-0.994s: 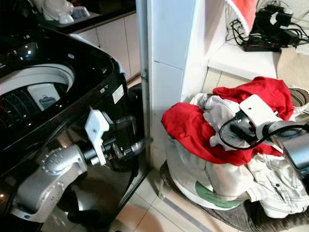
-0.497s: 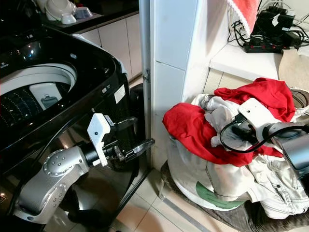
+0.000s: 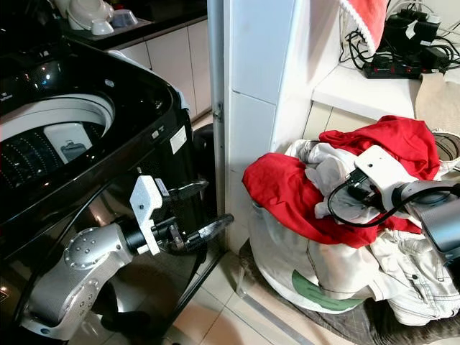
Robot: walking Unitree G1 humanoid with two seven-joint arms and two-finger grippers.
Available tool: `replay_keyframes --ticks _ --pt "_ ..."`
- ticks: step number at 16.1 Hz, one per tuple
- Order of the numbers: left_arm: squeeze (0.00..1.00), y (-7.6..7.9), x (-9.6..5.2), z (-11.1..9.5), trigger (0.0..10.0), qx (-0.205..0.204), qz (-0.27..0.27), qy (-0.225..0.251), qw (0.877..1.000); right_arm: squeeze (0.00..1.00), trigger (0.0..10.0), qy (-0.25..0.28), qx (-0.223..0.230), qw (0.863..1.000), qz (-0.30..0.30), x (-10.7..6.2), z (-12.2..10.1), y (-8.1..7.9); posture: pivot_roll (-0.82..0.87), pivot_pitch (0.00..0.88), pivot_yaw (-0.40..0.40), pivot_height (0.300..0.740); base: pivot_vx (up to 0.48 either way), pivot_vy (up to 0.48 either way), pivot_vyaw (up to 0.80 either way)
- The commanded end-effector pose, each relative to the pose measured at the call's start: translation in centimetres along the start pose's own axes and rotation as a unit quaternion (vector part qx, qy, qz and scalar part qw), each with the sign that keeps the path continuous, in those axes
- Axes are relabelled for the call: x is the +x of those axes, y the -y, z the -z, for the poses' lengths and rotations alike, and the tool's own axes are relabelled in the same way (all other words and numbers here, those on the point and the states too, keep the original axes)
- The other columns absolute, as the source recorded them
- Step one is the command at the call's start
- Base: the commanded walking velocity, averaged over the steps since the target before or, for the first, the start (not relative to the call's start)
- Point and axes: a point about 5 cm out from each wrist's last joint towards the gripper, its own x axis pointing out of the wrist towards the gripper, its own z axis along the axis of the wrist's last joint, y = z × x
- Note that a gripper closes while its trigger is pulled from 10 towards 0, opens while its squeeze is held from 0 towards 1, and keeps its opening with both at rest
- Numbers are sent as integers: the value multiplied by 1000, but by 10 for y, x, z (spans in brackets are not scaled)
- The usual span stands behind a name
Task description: Clothes washing
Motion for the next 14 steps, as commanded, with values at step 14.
replay_keyframes --ticks 14 --pt "0 2 -5 25 10000 -36 -17 -8 999 0 0 79 9 996 -27 -38 -34 17 -85 0 23 740 0 0 0"
